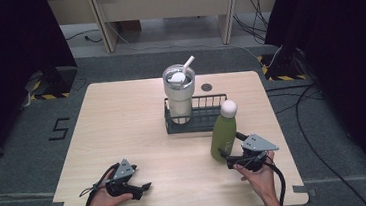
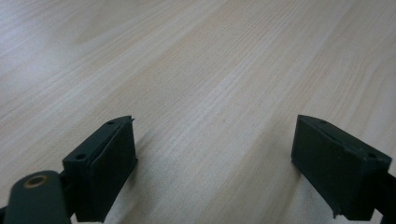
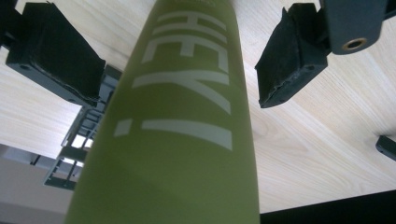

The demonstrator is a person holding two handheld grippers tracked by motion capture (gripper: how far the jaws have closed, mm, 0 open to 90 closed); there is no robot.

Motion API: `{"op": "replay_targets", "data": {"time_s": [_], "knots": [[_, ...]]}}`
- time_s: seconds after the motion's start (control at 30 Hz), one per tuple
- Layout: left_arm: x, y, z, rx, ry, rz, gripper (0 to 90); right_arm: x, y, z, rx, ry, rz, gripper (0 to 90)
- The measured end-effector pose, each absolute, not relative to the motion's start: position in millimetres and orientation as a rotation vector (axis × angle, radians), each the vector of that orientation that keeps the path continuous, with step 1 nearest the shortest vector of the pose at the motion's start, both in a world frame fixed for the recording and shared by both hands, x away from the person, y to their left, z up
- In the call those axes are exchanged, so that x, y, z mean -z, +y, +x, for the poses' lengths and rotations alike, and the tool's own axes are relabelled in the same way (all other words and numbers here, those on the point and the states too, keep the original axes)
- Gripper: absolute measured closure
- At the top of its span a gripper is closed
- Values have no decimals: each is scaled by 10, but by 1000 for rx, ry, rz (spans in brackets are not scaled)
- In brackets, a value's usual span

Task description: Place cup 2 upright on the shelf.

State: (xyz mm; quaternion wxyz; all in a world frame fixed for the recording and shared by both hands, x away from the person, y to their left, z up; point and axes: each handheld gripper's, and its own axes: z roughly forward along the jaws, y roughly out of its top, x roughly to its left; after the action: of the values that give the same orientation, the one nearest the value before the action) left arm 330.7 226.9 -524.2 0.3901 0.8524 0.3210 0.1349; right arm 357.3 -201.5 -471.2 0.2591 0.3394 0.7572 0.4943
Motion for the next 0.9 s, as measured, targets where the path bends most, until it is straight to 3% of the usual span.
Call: {"op": "replay_targets", "data": {"time_s": [0.9], "knots": [[5242,2269,3307,-343,816,2166,131,4883,-1890,3805,-1408,2066,906,184]]}}
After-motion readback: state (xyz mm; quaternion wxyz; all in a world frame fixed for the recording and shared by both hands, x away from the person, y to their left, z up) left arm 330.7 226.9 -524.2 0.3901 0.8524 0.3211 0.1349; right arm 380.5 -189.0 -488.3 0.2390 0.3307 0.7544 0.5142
